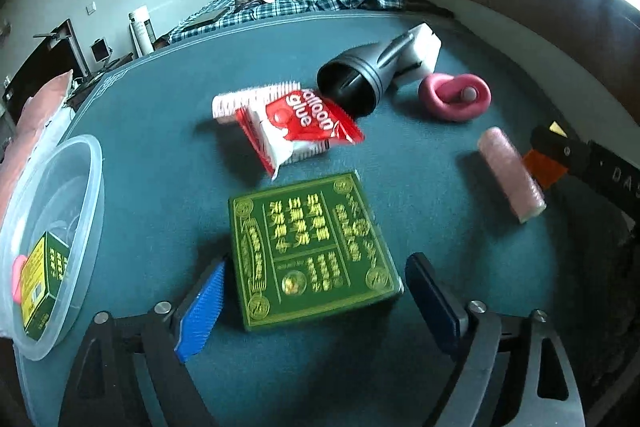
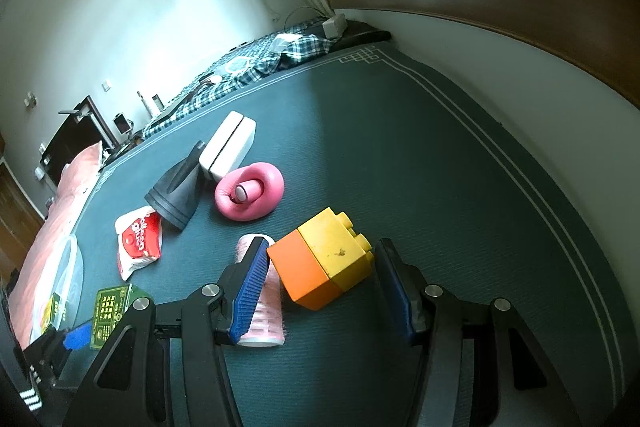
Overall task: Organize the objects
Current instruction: 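Grasp the green square box with the left tool while the right tool grasps the brick, then carry the green box and the brick over the clear basin with both tools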
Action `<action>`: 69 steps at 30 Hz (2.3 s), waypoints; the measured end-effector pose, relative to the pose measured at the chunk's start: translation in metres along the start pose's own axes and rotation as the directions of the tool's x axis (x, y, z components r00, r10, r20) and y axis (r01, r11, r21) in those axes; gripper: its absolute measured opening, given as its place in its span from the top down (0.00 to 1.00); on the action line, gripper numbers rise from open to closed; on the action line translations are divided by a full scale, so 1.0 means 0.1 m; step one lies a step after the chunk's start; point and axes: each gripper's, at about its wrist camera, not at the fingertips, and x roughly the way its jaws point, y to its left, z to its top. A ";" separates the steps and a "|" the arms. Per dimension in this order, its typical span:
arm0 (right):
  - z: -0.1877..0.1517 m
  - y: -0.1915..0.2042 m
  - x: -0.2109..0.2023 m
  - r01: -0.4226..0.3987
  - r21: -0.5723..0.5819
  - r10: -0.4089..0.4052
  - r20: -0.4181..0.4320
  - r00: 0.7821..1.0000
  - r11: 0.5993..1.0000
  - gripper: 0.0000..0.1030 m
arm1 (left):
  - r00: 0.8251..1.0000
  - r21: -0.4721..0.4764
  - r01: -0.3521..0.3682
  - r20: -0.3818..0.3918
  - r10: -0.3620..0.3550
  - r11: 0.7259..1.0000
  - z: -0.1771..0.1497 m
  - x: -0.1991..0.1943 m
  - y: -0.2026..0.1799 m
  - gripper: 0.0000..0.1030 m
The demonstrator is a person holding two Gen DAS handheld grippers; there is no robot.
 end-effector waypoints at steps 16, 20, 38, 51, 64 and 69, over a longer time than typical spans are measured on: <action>0.00 0.02 -0.04 0.008 -0.018 -0.007 0.028 1.000 1.000 0.46 | 1.000 -0.029 -0.003 0.015 0.004 1.000 0.02 0.02 0.09 0.29; -0.01 0.06 -0.09 0.015 -0.037 -0.013 0.055 0.998 0.999 0.46 | 0.999 -0.023 -0.021 0.047 0.022 1.000 0.02 -0.08 0.11 0.30; -0.11 0.28 -0.18 0.086 -0.144 -0.067 0.133 0.989 0.986 0.46 | 0.988 -0.089 -0.068 0.131 0.079 0.994 -0.06 -0.47 0.58 0.31; -0.17 0.52 -0.32 0.041 -0.158 -0.020 0.131 0.991 0.987 0.46 | 0.976 -0.165 -0.095 0.180 0.124 0.982 -0.10 -0.71 1.09 0.31; -0.33 1.22 -0.34 -0.079 -0.213 0.095 0.062 0.994 0.974 0.46 | 0.959 -0.236 -0.165 0.188 0.211 0.958 -0.18 -0.79 1.85 0.31; -0.41 1.49 -0.26 -0.123 -0.225 0.129 0.015 0.991 0.967 0.46 | 0.952 -0.255 -0.197 0.181 0.247 0.947 -0.22 -0.80 2.19 0.31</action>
